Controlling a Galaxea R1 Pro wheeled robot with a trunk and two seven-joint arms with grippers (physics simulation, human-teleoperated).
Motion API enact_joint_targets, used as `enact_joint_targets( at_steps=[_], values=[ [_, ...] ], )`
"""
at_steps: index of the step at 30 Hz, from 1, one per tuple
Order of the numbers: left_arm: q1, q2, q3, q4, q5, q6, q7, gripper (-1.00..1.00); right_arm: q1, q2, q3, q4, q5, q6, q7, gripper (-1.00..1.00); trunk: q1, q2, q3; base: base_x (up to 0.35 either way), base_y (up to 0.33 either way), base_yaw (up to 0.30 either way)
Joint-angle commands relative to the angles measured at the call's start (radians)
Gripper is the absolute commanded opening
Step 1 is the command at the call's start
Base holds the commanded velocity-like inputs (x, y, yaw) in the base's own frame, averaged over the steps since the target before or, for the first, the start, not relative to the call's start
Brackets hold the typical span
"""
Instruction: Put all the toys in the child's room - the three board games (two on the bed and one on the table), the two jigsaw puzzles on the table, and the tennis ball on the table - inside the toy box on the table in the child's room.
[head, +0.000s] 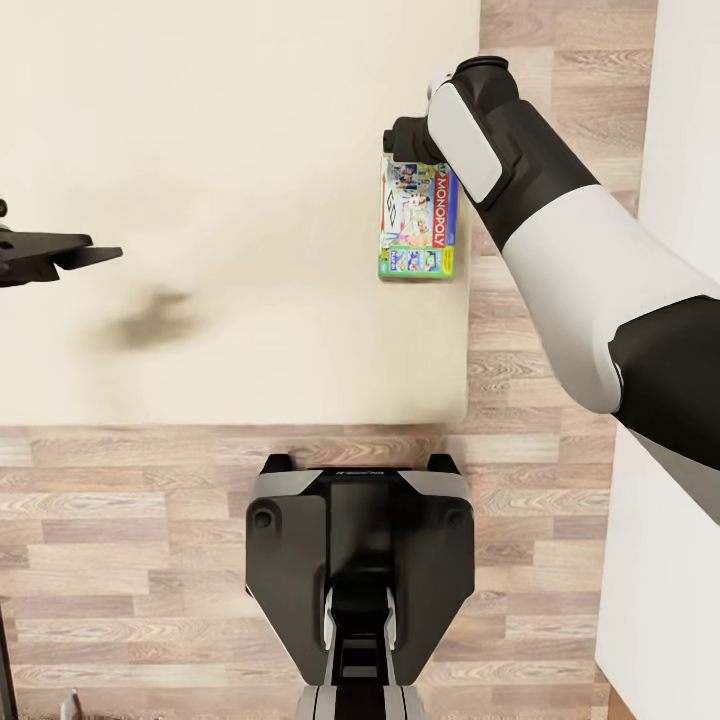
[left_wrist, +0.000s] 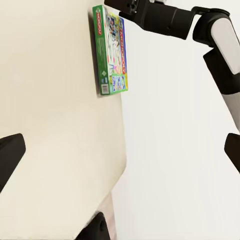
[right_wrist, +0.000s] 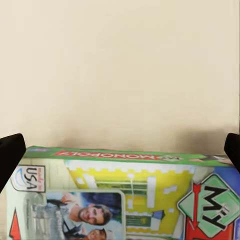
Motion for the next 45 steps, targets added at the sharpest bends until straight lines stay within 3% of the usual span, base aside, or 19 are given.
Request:
enact_joint_targets(
  at_steps=[1, 45],
  values=[
    [0.0, 0.001, -0.001, 0.0, 0.0, 0.011, -0.004, 1.0, -0.001, 0.0, 0.003, 0.0, -0.01, 0.001, -0.009, 1.0, 0.0, -0.002, -0.001, -0.229, 0.0, 0.0],
    [0.0, 0.001, -0.004, 0.0, 0.001, 0.011, -0.004, 1.0, -0.001, 0.0, 0.004, 0.0, -0.01, 0.001, -0.009, 1.0, 0.0, -0.002, -0.001, -0.165, 0.014, 0.0]
  ],
)
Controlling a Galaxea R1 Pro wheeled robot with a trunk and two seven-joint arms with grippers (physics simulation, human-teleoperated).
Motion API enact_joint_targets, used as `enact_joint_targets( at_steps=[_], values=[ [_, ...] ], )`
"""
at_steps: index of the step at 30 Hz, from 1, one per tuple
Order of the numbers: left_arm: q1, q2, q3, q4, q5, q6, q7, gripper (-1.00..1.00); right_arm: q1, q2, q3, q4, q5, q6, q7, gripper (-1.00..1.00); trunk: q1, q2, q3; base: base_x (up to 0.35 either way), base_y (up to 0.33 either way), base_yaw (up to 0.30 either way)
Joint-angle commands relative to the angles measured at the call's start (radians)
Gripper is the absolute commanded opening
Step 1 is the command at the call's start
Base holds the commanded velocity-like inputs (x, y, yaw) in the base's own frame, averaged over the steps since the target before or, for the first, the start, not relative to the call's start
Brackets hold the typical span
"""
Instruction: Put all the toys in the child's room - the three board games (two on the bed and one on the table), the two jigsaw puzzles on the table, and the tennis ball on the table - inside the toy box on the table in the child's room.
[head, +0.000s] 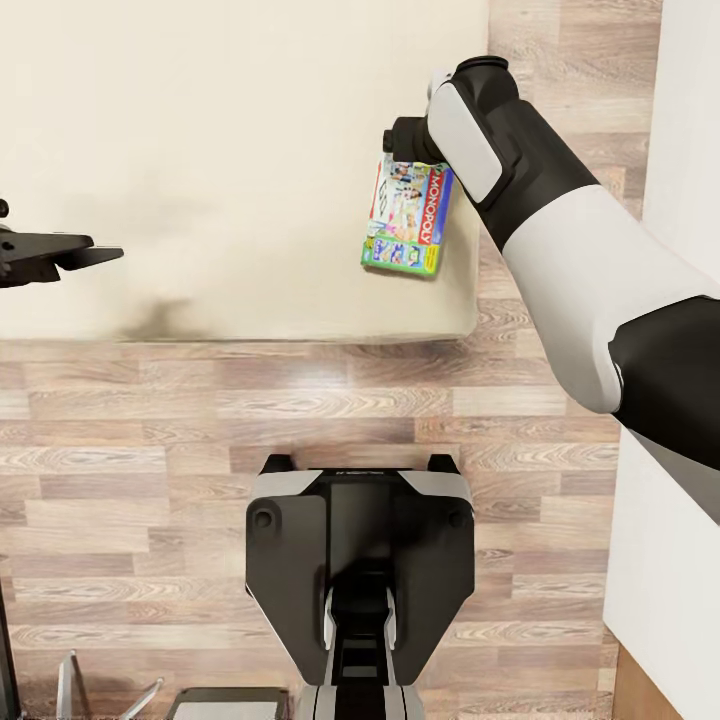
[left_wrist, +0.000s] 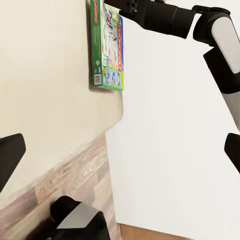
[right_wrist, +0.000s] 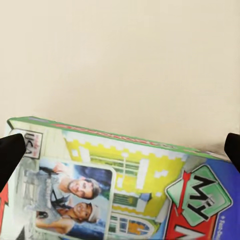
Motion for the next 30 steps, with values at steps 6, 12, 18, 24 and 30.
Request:
enact_joint_targets(
  at_steps=[6, 12, 18, 24, 30],
  values=[
    [0.0, 0.001, 0.0, 0.0, 0.001, 0.011, -0.004, 1.0, -0.001, 0.0, 0.002, 0.0, -0.009, 0.002, -0.008, 1.0, 0.0, -0.002, -0.001, -0.137, 0.0, 0.0],
    [-0.001, 0.001, 0.0, 0.0, 0.001, 0.011, -0.004, 1.0, -0.001, 0.0, 0.002, 0.0, -0.009, 0.002, -0.009, 1.0, 0.0, -0.002, -0.001, -0.145, 0.04, 0.0],
    [-0.001, 0.001, 0.0, 0.0, 0.001, 0.011, -0.004, 1.0, -0.001, 0.0, 0.002, 0.0, -0.009, 0.002, -0.008, 1.0, 0.0, -0.002, -0.001, -0.059, 0.036, 0.0],
    [-0.001, 0.001, 0.0, 0.001, 0.001, 0.011, -0.004, 1.0, -0.001, 0.0, 0.003, 0.0, -0.009, 0.002, -0.008, 1.0, 0.0, -0.002, -0.001, -0.086, 0.078, 0.0],
    [-0.001, 0.001, 0.0, 0.001, 0.001, 0.011, -0.004, 1.0, -0.001, 0.0, 0.003, 0.0, -0.009, 0.002, -0.008, 1.0, 0.0, -0.002, -0.001, -0.017, 0.013, 0.0]
  ],
)
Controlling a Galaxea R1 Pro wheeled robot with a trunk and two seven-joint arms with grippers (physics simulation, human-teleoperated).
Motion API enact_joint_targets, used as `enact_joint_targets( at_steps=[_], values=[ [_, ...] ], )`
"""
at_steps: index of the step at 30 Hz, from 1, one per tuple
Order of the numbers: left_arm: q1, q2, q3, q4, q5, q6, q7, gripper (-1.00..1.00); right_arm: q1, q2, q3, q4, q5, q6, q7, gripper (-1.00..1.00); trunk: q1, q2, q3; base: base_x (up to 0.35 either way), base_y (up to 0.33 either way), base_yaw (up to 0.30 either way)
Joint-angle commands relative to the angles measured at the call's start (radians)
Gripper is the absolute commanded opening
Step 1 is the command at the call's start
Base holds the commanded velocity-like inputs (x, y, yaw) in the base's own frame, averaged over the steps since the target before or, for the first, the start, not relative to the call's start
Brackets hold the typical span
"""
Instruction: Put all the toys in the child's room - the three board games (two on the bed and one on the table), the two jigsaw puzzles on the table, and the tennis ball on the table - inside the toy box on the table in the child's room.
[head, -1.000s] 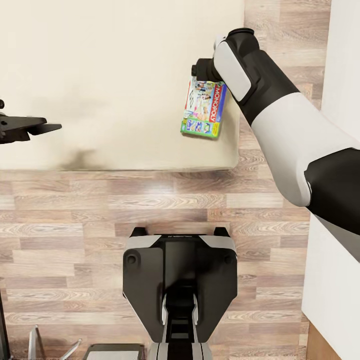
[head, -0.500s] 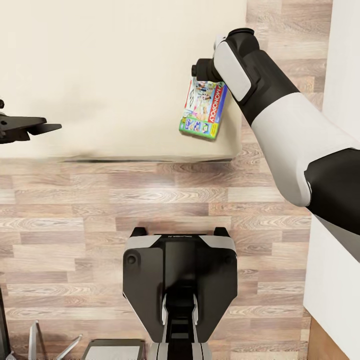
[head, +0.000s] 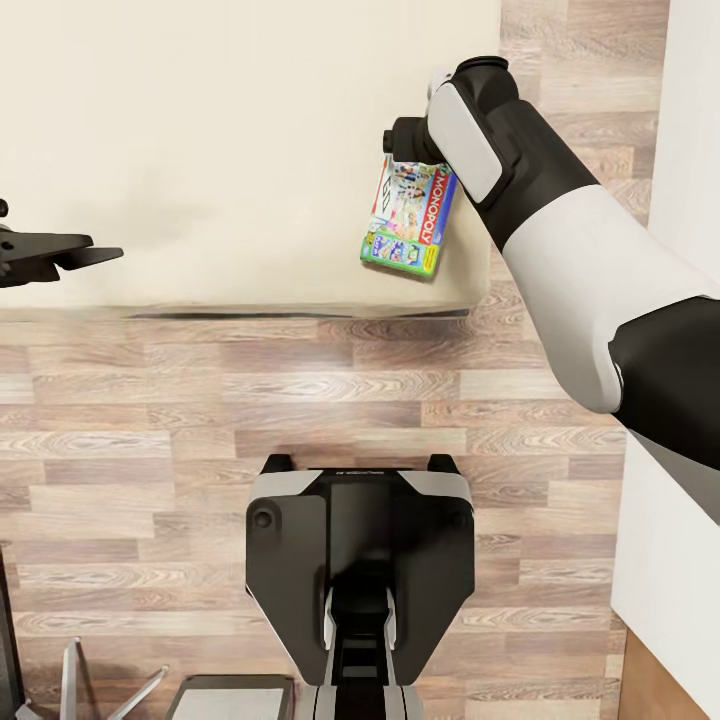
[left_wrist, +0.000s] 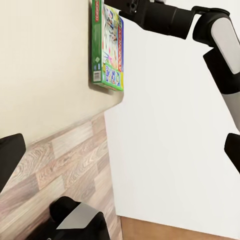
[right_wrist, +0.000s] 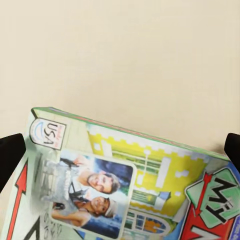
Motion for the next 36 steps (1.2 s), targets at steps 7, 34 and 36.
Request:
enact_joint_targets(
  at_steps=[7, 34, 36],
  values=[
    [0.0, 0.001, -0.001, 0.0, 0.0, 0.011, -0.004, 1.0, -0.001, 0.0, 0.003, 0.0, -0.01, 0.001, -0.009, 1.0, 0.001, -0.002, -0.001, -0.103, 0.036, 0.0],
    [0.0, 0.001, 0.0, 0.0, 0.0, 0.011, -0.004, 1.0, -0.001, 0.0, 0.003, 0.0, -0.011, 0.001, -0.008, 1.0, 0.001, -0.002, -0.001, -0.081, 0.034, 0.0],
    [0.0, 0.001, 0.0, 0.0, 0.0, 0.011, -0.004, 1.0, -0.001, 0.0, 0.003, 0.0, -0.011, 0.001, -0.008, 1.0, 0.001, -0.002, -0.001, -0.025, 0.016, 0.0]
  ],
)
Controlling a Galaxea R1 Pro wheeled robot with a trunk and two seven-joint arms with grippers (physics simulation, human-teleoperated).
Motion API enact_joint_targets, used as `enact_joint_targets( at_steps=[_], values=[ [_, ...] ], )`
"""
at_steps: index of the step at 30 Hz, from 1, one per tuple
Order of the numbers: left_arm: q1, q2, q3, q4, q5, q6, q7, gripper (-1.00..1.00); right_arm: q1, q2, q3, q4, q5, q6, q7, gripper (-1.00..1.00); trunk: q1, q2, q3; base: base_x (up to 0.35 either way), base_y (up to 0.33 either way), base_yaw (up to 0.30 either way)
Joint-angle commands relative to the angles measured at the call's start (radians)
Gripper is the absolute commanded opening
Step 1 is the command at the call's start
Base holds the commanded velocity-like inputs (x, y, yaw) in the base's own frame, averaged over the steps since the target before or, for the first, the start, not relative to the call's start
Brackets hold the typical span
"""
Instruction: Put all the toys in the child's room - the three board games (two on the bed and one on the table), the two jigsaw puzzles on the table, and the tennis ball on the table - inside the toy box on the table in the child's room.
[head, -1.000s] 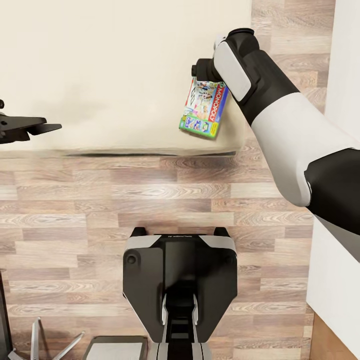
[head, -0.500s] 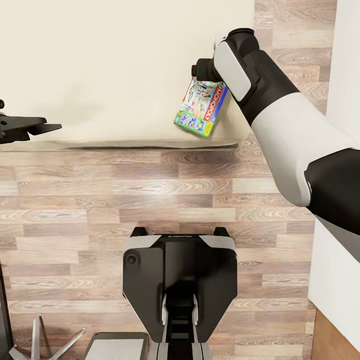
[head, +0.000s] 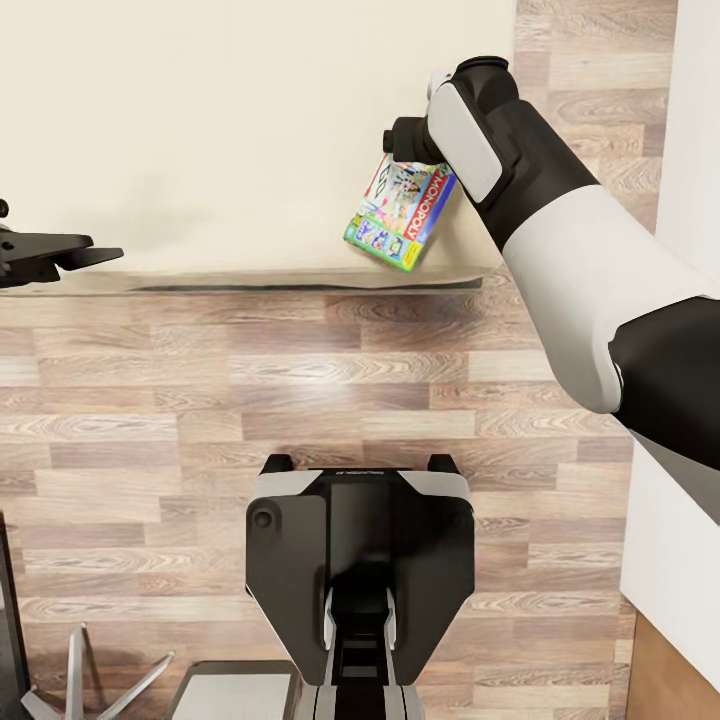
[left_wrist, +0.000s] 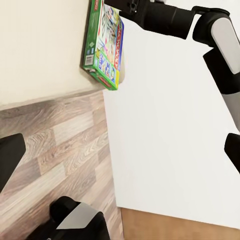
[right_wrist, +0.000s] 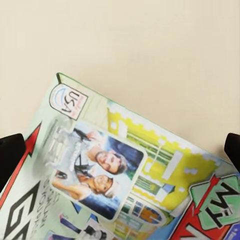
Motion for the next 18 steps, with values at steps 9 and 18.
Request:
enact_joint_targets(
  at_steps=[9, 18],
  values=[
    [-0.001, 0.001, 0.0, 0.0, 0.0, 0.011, -0.004, 1.0, -0.001, 0.0, 0.003, -0.001, -0.01, 0.001, -0.009, 1.0, 0.001, -0.002, -0.001, -0.049, 0.084, 0.0],
    [0.0, 0.001, 0.0, 0.0, -0.001, 0.011, -0.004, 1.0, -0.001, 0.0, 0.003, 0.0, -0.011, 0.001, -0.009, 1.0, 0.001, -0.002, -0.001, -0.075, 0.049, 0.0]
  ],
)
